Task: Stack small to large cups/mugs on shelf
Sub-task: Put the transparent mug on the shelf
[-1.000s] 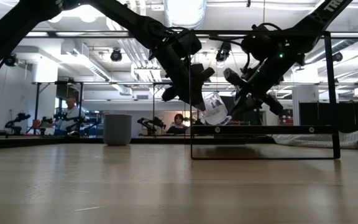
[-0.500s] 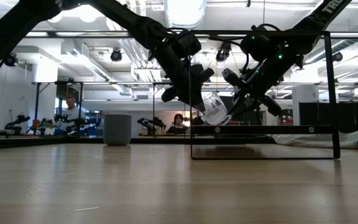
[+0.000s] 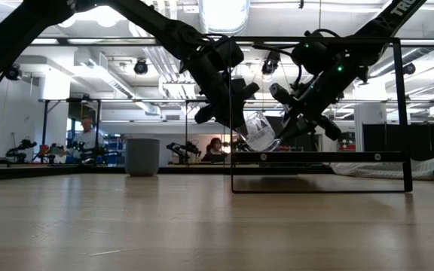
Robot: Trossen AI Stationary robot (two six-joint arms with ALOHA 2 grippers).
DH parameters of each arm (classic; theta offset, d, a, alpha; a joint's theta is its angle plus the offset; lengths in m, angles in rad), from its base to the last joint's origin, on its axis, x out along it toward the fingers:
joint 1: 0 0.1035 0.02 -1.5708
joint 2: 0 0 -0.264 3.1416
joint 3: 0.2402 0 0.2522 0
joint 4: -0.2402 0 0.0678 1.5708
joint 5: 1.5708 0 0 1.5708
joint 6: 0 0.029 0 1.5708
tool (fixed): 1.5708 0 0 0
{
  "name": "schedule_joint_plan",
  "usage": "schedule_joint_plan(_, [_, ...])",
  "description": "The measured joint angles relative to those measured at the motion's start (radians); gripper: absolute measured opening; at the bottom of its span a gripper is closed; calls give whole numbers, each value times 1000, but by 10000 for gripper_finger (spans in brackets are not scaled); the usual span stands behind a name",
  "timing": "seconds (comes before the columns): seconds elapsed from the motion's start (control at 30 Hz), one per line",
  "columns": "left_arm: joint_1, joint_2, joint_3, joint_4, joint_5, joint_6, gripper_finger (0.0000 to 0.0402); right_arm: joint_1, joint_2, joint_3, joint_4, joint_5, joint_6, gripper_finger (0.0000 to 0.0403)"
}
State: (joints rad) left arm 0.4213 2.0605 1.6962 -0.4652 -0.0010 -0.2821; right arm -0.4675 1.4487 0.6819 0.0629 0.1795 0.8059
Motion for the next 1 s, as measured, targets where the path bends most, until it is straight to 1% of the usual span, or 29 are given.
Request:
schedule_joint_plan(0.27, [-1,0,5,0,3,2,0,-8,0,0,-4,-1,-1,54])
schedule_joint_plan(0.33, [-2,0,8,42,51,5,0,-12,1,0,-6,-10,-8,54])
schedule_joint_plan(0.37, [-3,0,14,61,59,12,0,-14,3,0,-6,-23,-9,54])
schedule_joint_plan(0.5, [-4,0,24,76,56,21,0,-14,5,0,-7,-45,-5,54])
schedule_joint_plan(1.0, [-4,0,35,81,63,30,0,-24,33,-1,0,-49,-2,54])
